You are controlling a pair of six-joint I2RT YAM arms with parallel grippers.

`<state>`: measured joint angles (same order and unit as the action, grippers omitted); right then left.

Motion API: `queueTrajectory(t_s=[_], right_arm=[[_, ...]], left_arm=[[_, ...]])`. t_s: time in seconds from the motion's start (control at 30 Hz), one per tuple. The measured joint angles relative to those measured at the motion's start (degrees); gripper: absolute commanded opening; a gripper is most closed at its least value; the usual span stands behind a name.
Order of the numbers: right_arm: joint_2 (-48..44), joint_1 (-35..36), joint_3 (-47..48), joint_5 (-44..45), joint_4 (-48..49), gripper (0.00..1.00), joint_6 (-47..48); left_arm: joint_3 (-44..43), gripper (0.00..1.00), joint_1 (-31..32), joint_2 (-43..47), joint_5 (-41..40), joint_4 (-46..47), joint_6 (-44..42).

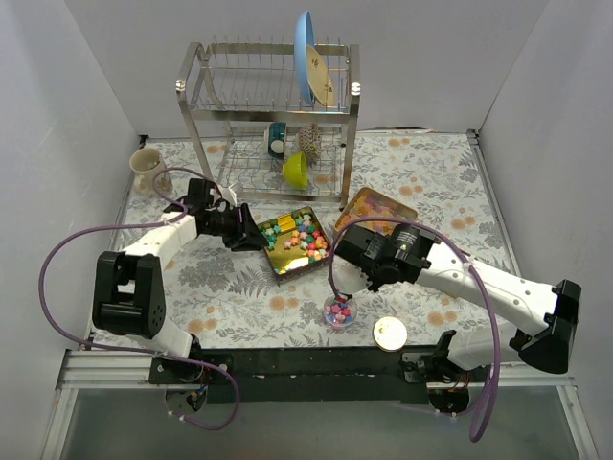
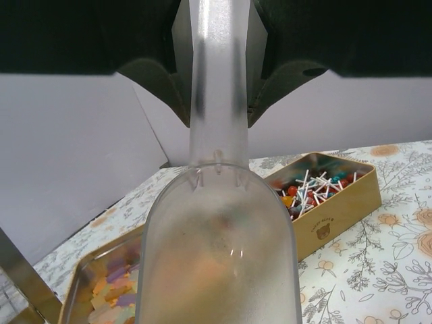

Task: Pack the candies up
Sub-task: Place the fake candies in the packing bottle, then move the storage box to the center of the board.

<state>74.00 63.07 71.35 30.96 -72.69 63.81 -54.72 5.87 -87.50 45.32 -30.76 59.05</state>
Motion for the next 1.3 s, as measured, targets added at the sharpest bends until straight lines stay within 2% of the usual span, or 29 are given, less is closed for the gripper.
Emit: queueTrajectory(t_s=[0.17, 0.3, 0.5, 0.57, 0.7, 0.83, 1.1, 1.3], right_arm=[[0.0, 0.0, 4.7, -0.9, -0.6, 0.01, -7.0], [-0.1, -0.7, 4.6, -1.8, -0.4, 0.01, -14.2], [-2.0, -7.7, 2.4, -1.0, 0.9, 0.01, -16.5], [-2.4, -8.7, 2.3, -1.0, 0.9, 0.01, -17.1], [-2.4, -9.8, 2.3, -0.9, 1.7, 0.01, -17.2], [-2.4, -11.1, 2.3, -0.9, 3.2, 0.01, -17.1], [-2.3, -12.7, 1.9, -0.9, 5.0, 0.01, -16.9], [-2.0, -13.4, 1.9, -1.0, 5.6, 0.01, -16.9]], left_arm=[[-1.1, 0.35, 3.0, -3.6, -3.2, 0.0, 2.1], [-1.5, 0.36, 3.5, -7.0, -5.6, -0.2, 3.0], [-3.0, 0.31, 5.1, -11.4, -8.2, -0.7, 3.4], [-3.7, 0.26, 5.4, -12.7, -9.4, -1.8, 3.3], [-5.3, 0.25, 4.3, -12.9, -11.3, -4.9, 1.8], [-5.4, 0.25, -1.6, -12.7, -11.6, -8.9, -1.4], [-5.4, 0.27, -20.4, -11.7, -13.4, -16.4, -13.8], [-8.5, 0.34, -29.8, -11.6, -18.0, -19.1, -21.1]])
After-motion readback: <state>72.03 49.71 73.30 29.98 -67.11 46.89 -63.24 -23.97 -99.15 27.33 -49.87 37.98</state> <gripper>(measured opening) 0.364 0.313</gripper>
